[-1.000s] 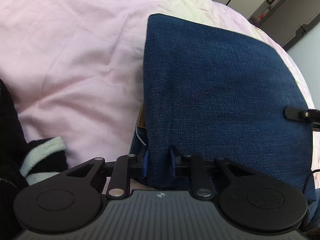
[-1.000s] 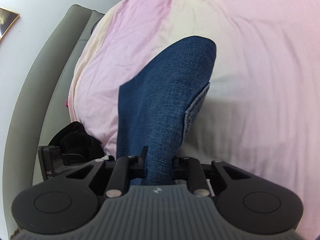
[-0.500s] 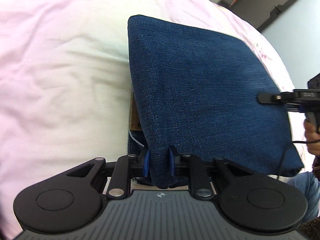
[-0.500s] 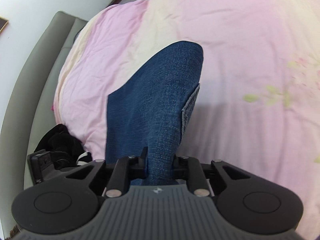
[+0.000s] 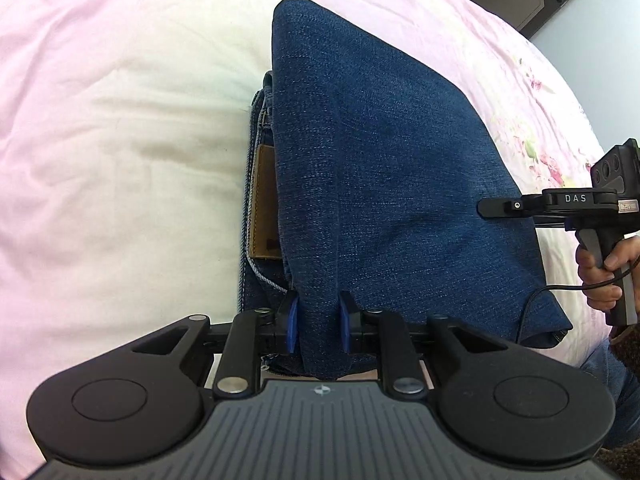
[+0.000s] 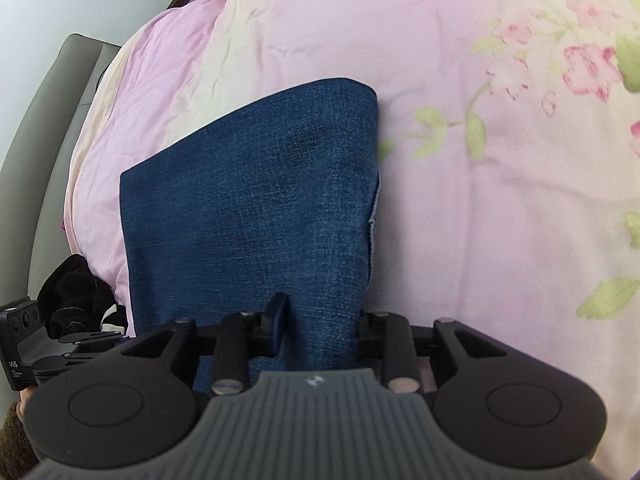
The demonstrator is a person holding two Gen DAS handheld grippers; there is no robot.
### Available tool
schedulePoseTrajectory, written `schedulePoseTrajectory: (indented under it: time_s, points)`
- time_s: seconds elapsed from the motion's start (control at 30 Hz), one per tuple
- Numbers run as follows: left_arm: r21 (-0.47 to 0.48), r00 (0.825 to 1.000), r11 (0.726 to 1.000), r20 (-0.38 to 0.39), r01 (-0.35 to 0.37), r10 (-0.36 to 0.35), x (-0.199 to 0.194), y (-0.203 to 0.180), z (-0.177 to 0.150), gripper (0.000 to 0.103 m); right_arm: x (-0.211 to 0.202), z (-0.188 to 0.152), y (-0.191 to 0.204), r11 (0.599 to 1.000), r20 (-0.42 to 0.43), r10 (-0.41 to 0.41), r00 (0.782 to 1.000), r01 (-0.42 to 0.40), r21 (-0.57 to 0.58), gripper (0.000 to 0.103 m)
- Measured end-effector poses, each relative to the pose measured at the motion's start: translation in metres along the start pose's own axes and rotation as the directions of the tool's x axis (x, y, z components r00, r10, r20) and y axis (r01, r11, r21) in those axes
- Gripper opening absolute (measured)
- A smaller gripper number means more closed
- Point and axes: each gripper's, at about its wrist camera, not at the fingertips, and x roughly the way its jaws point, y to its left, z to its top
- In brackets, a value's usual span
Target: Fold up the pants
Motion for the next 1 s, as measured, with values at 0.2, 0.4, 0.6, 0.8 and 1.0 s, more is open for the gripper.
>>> schedulePoseTrajectory:
  time_s: [0.2,0.4,0.6,0.8,1.0]
  points:
    - [0.039,1.000,0.999,0.010,-0.018,0.018,-0.015,-0.006,-0.002,0.034,-0.010,-0.002,0.016,0.997,0.018,-0.061,0.998,0.062,-0.039,0.036]
    - [0.156,0.992,0.985,0.110,-0.076,0.059,-0.052,-0.020,0.022,0.034,-0.047,0.000,0.047,0.945,0.105,-0.214,0.971,0.233,-0.229,0.032]
    - [0.116,0.949,0.989,0.311,-0.093,0.053,-0.040,-0.043,0.072,0.020,-0.047,0.029,0.084,0.884,0.212,-0.255,0.944,0.316,-0.343,0.014]
    - [0.032,0.937,0.982,0.308,-0.184,0.165,0.014,-0.025,0.095,0.003,-0.008,0.054,0.088,0.856,0.246,-0.297,0.923,0.371,-0.359,0.006]
    - [-0.002,0.954,0.984,0.244,-0.177,0.172,0.046,0.008,0.101,0.006,0.034,0.067,0.069,0.875,0.191,-0.314,0.930,0.362,-0.321,0.002]
